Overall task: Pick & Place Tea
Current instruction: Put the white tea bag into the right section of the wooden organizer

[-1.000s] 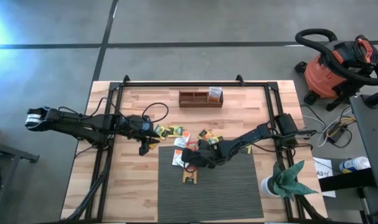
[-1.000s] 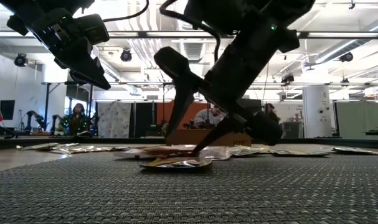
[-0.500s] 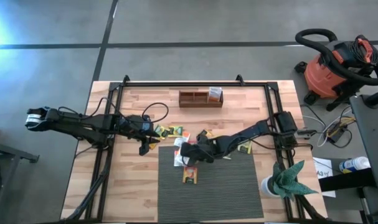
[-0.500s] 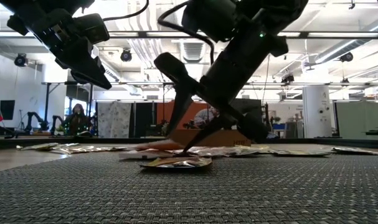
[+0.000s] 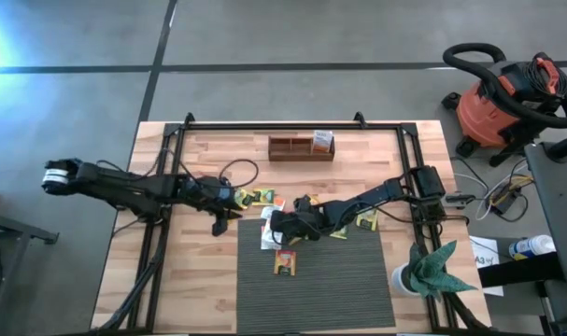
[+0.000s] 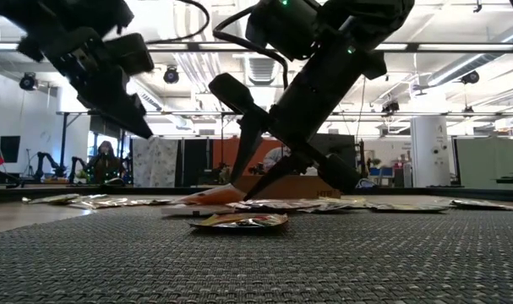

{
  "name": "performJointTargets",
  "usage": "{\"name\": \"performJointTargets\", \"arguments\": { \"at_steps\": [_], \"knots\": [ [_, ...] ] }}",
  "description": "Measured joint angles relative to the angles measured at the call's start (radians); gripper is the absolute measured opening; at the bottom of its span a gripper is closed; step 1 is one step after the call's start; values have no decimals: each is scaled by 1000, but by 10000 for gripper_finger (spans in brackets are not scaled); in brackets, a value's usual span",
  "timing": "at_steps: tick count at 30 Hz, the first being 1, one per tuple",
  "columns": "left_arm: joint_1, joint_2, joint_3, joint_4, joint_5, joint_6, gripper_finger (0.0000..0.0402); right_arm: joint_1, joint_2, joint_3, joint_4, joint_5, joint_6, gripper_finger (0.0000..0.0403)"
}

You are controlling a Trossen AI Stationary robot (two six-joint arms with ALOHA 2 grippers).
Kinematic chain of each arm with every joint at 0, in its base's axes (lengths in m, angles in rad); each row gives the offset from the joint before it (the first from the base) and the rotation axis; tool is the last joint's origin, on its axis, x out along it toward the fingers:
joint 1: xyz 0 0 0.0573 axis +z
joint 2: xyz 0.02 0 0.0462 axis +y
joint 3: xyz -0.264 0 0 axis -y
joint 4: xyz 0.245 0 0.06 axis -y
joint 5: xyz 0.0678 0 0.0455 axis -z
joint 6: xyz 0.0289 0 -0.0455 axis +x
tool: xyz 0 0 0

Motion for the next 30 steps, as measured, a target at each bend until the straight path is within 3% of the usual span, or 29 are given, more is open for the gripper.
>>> {"name": "performJointTargets", "arguments": {
  "at_steps": [8,19,30],
  "knots": [
    [-8,251,-12,353,124,13,110,0,0,0,6,-9,-12,120],
    [-12,565,97,391,162,46,110,0,0,0,13,-9,-34,124],
    [-12,670,190,391,162,59,110,0,0,0,13,-8,-78,108]
  ]
}}
